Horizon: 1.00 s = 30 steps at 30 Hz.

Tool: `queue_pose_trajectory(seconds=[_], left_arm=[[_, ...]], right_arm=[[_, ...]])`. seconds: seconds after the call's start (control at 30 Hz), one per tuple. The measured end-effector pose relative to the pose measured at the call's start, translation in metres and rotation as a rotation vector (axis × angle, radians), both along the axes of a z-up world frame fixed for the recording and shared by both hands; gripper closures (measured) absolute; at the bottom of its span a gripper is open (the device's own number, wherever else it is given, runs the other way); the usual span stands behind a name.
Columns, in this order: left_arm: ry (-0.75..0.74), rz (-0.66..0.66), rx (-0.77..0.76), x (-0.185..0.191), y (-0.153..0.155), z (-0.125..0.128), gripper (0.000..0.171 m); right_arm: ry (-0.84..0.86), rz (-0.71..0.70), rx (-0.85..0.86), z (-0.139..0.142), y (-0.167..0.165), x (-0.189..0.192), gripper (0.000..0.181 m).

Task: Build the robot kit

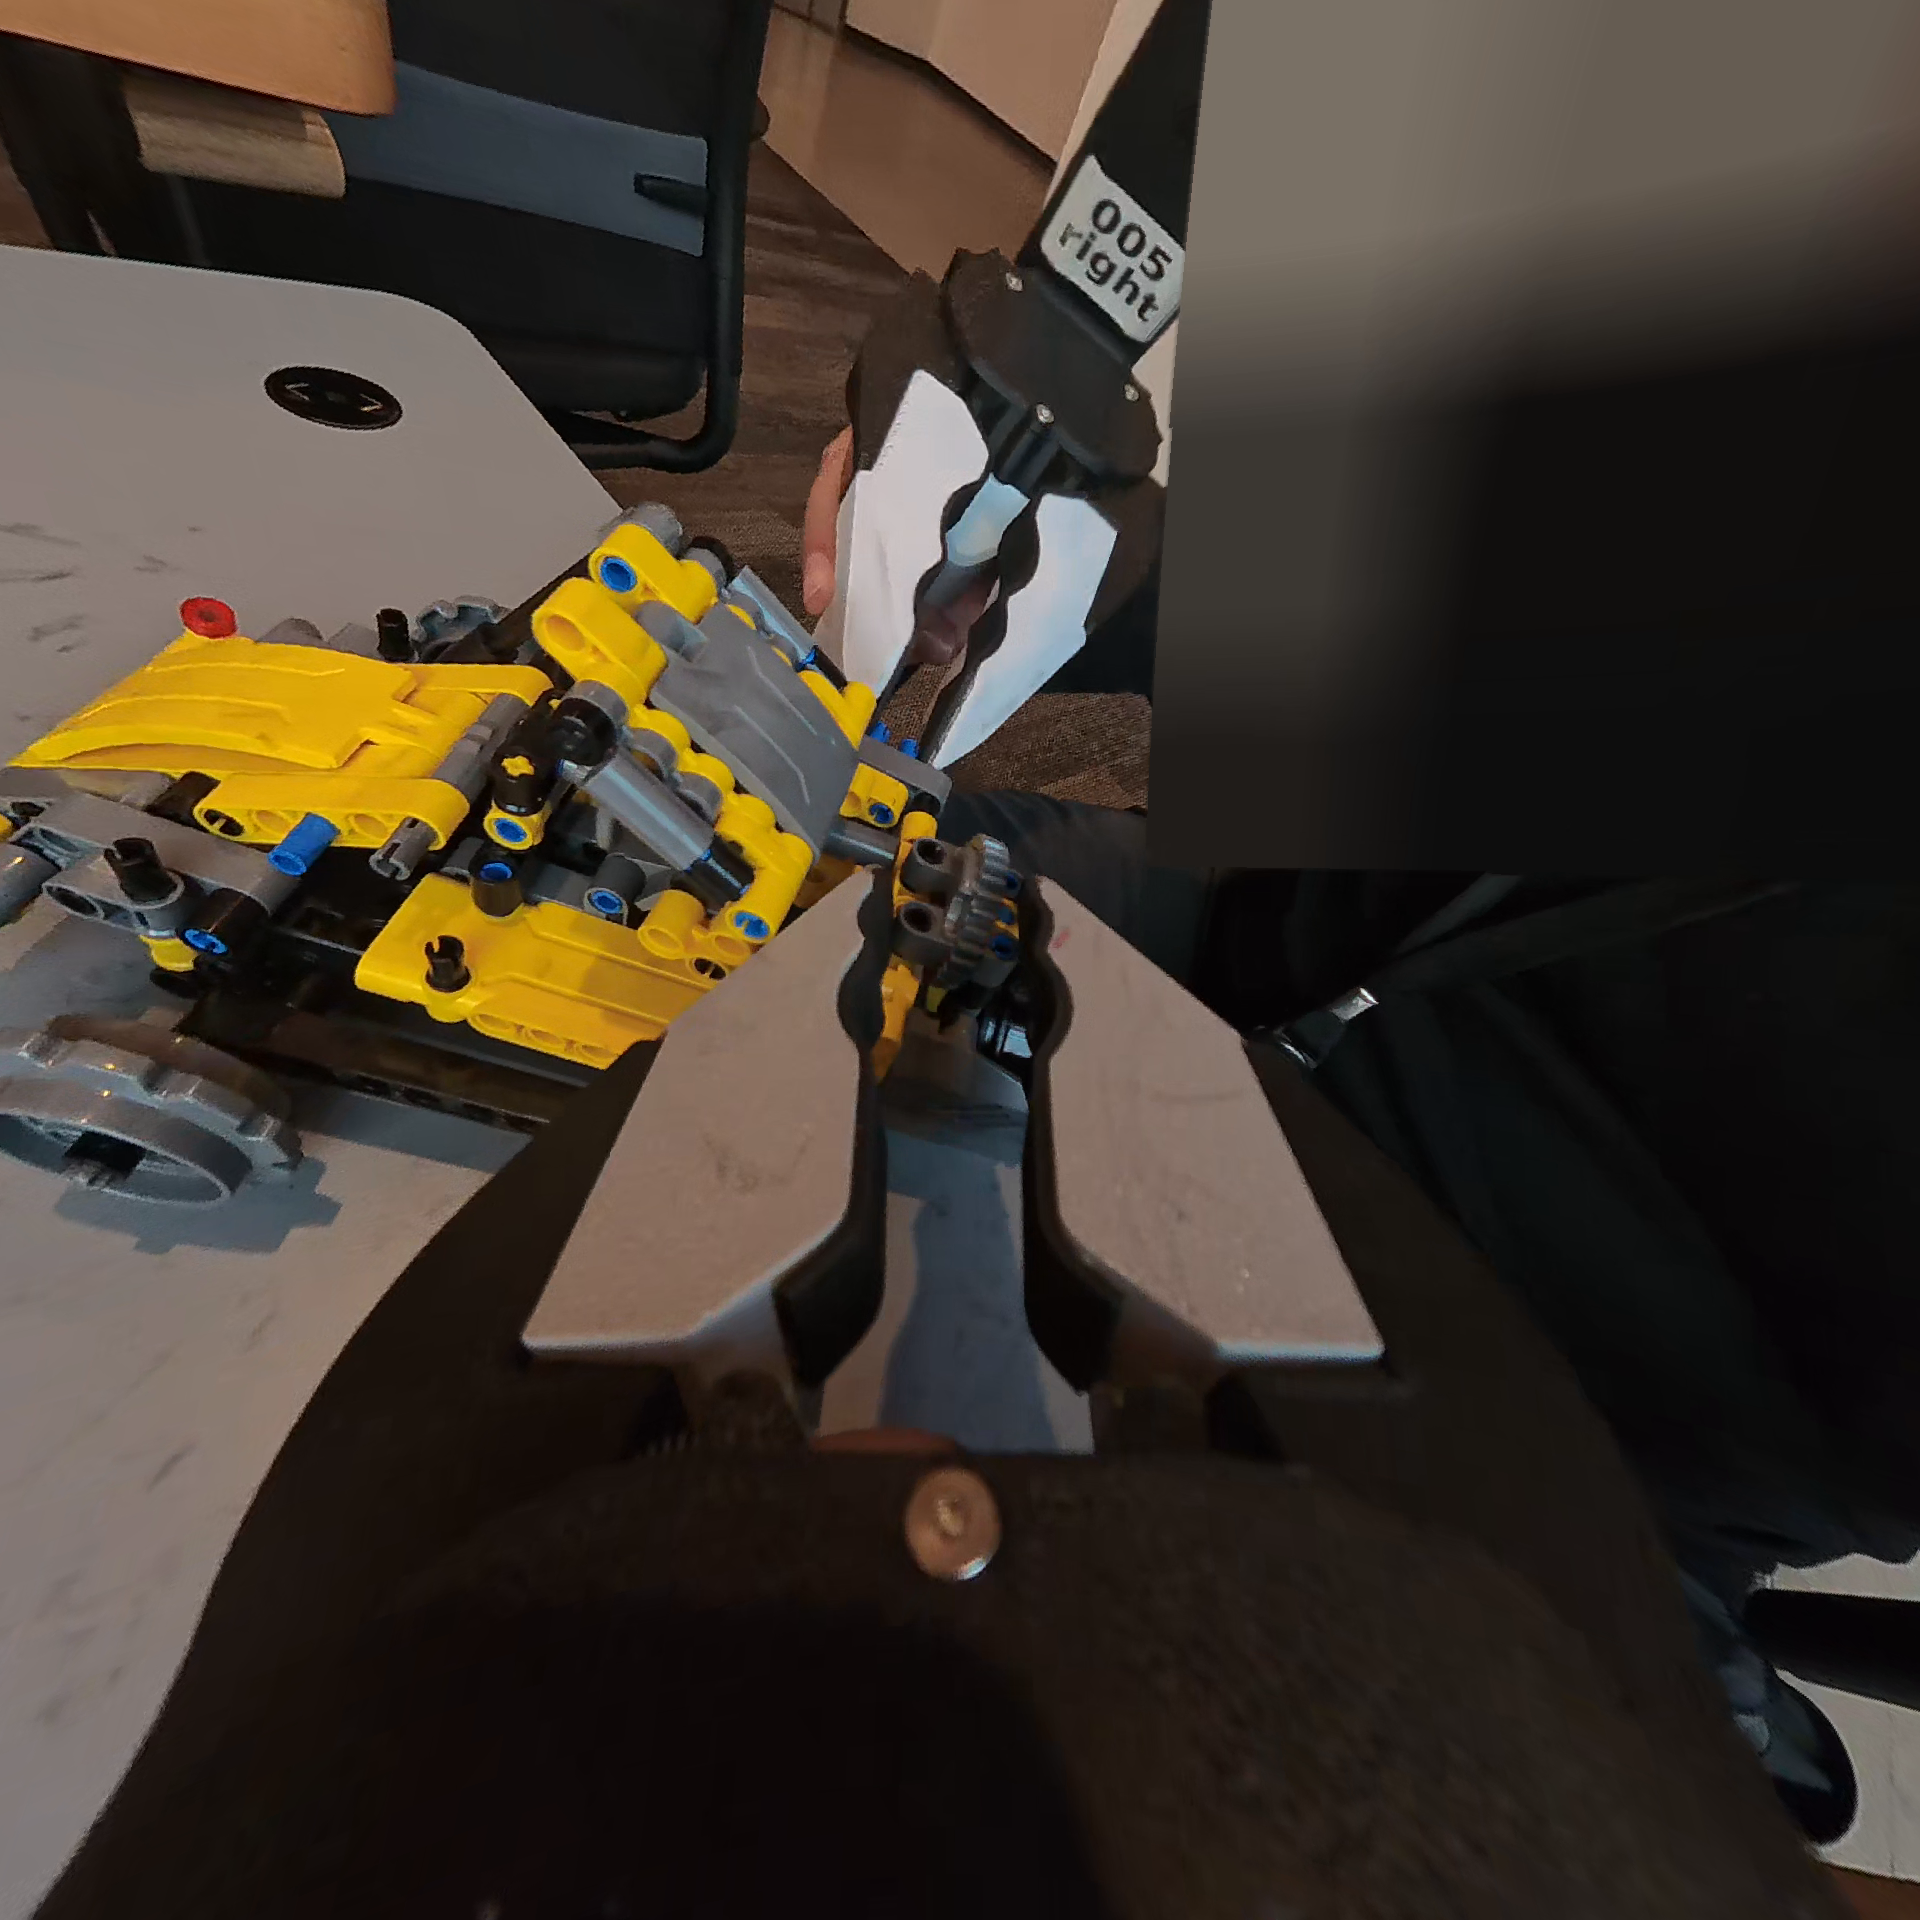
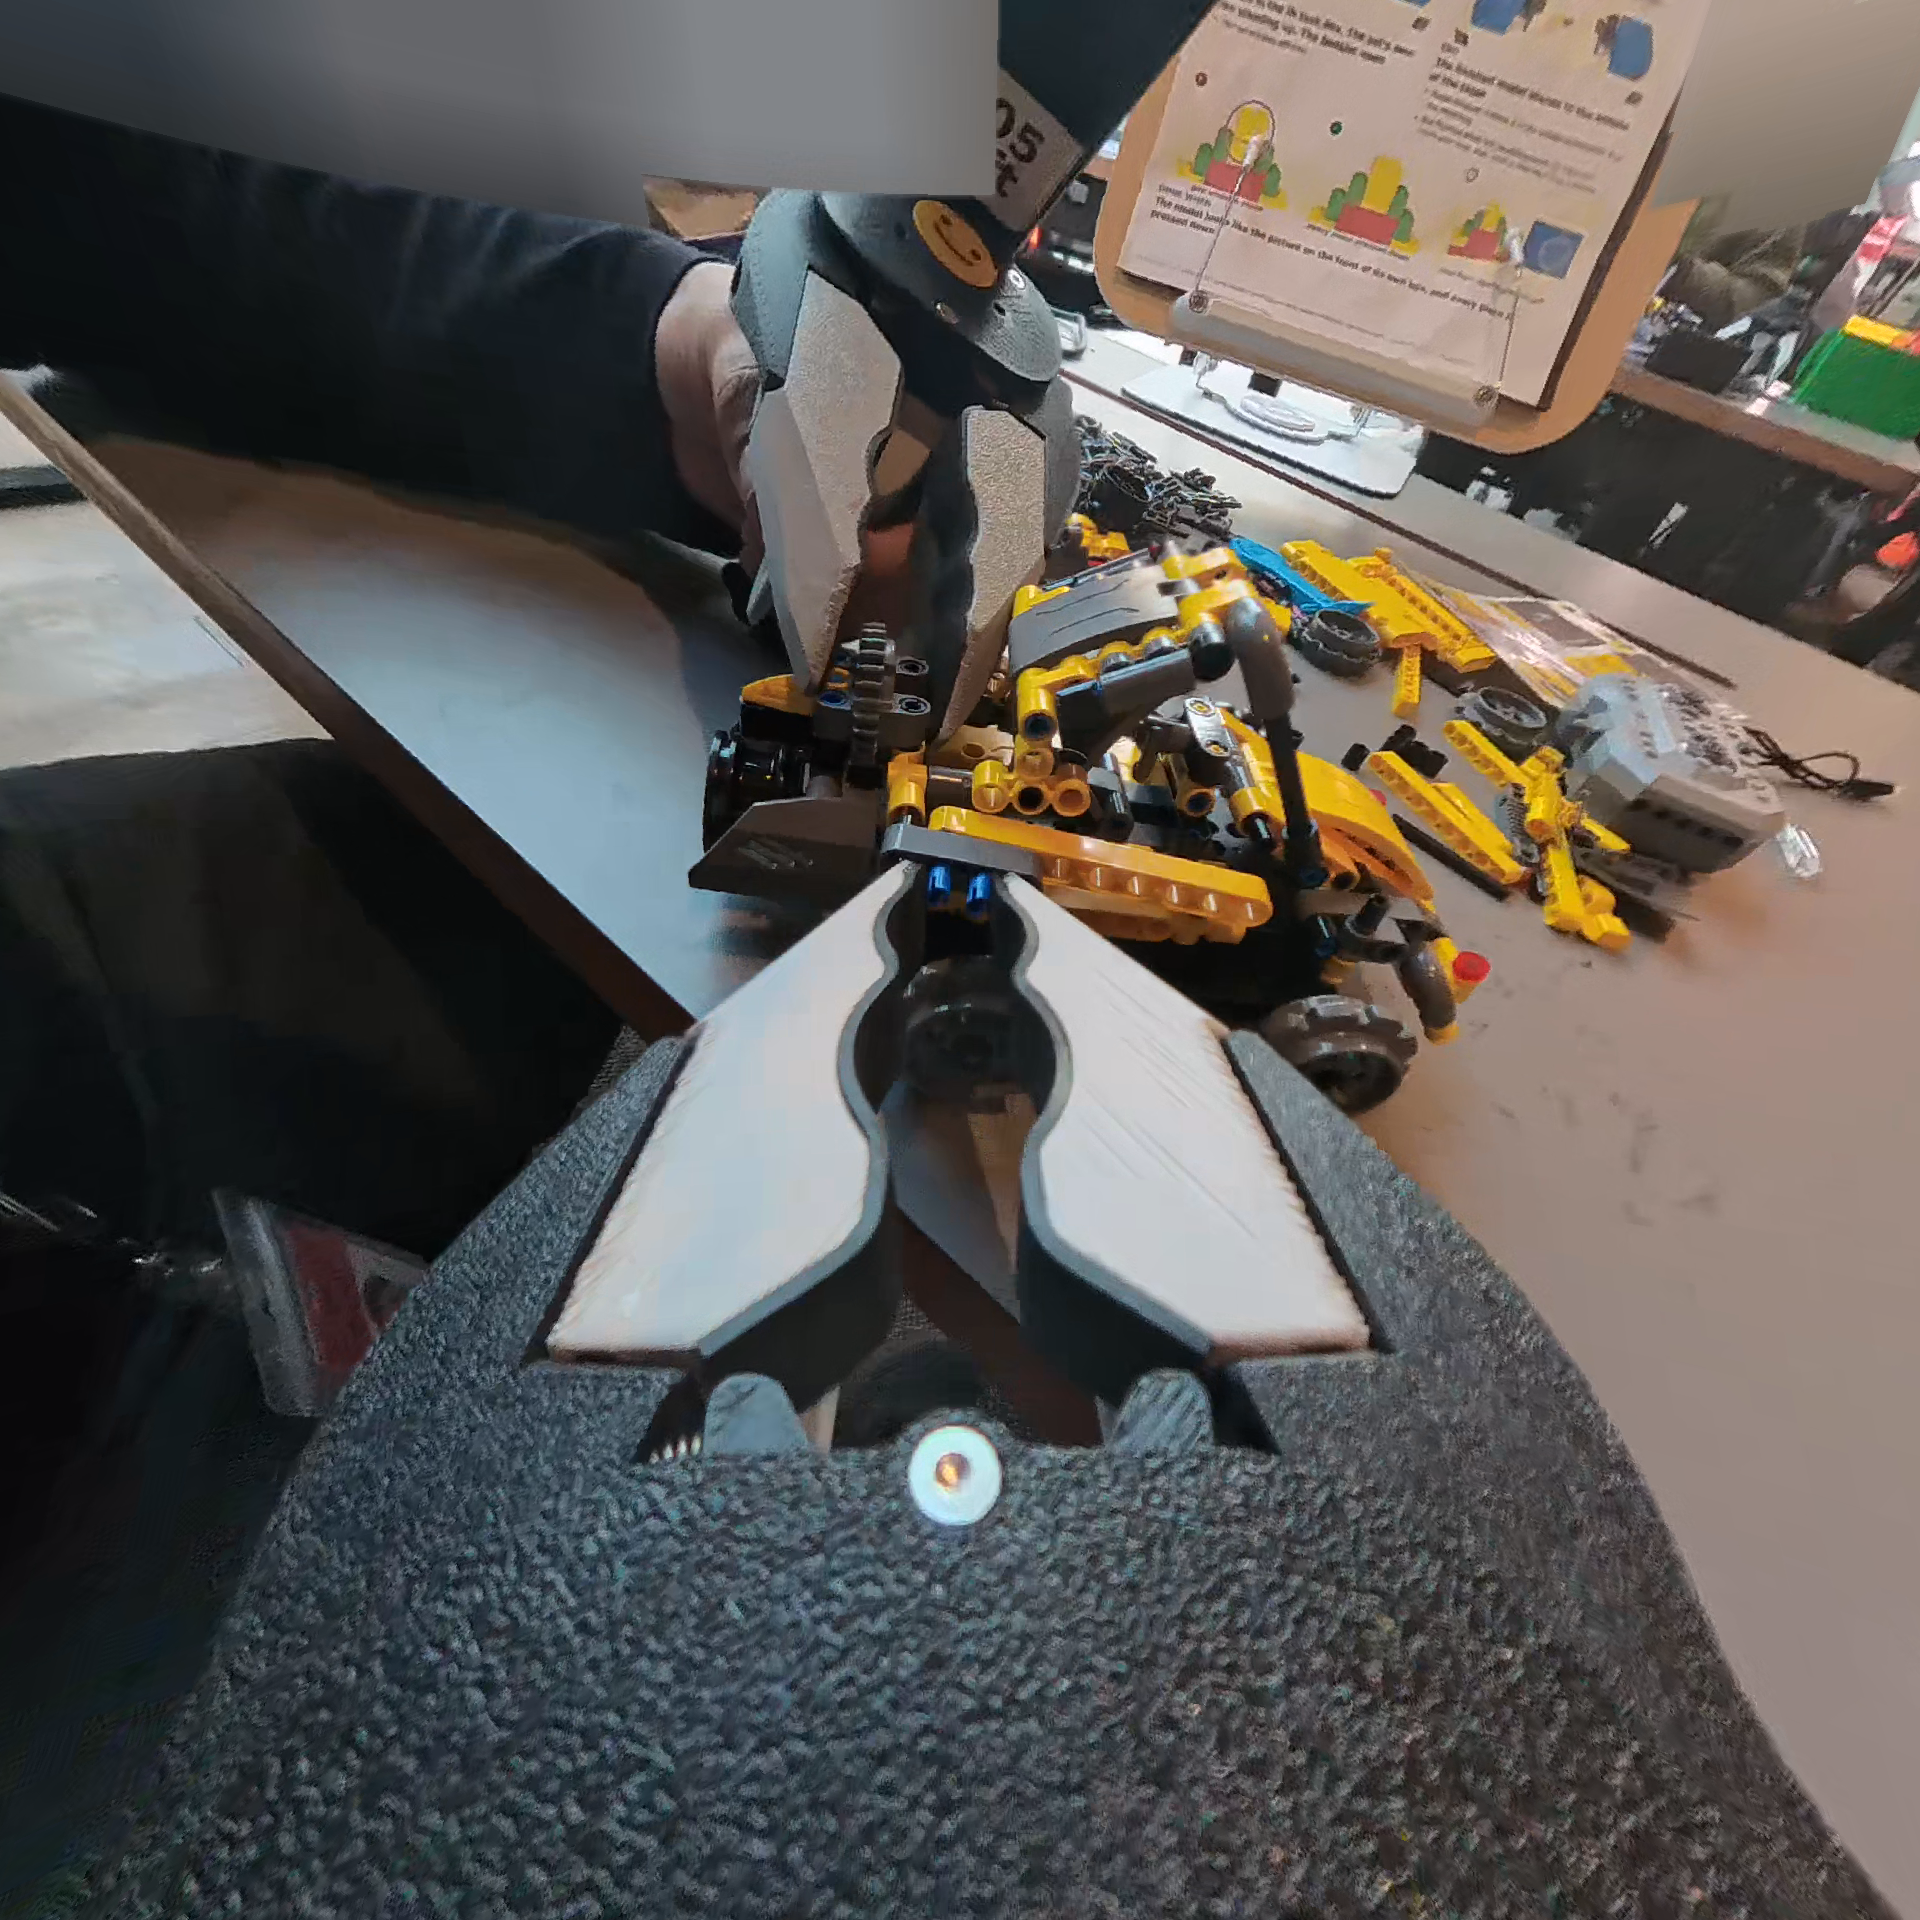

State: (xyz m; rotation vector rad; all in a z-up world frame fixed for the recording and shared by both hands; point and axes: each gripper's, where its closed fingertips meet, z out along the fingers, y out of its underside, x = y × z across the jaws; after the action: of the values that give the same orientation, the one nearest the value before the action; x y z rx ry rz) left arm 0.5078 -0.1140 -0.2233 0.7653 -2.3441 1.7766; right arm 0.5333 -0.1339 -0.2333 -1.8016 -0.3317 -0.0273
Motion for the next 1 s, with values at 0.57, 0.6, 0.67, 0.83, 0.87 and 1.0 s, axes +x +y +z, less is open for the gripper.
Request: queue_pose_trajectory(seconds=[0.57,0.6,0.67,0.83,0.87,1.0], left_arm=[[0.023,-0.013,-0.008,0.0014,0.0030,-0.0003,0.152],[0.026,-0.012,-0.010,0.0016,0.0033,-0.0003,0.152],[0.026,-0.011,-0.010,0.0018,0.0034,-0.0004,0.152],[0.024,-0.002,-0.005,0.0022,0.0037,-0.0005,0.151],[0.025,0.003,-0.005,0.0029,0.0041,-0.0005,0.151],[0.027,0.013,-0.004,0.0049,0.0070,-0.0009,0.152]], right_arm=[[-0.358,-0.027,-0.055,0.0001,0.0038,0.0015,0.172],[-0.405,-0.029,-0.062,0.0003,0.0042,0.0015,0.172],[-0.463,-0.027,-0.079,0.0004,0.0044,0.0015,0.172],[-0.623,-0.048,-0.106,0.0023,0.0043,0.0008,0.172],[-0.622,-0.051,-0.118,0.0029,0.0048,0.0016,0.172],[-0.585,-0.036,-0.141,0.0025,0.0088,0.0038,0.172]])
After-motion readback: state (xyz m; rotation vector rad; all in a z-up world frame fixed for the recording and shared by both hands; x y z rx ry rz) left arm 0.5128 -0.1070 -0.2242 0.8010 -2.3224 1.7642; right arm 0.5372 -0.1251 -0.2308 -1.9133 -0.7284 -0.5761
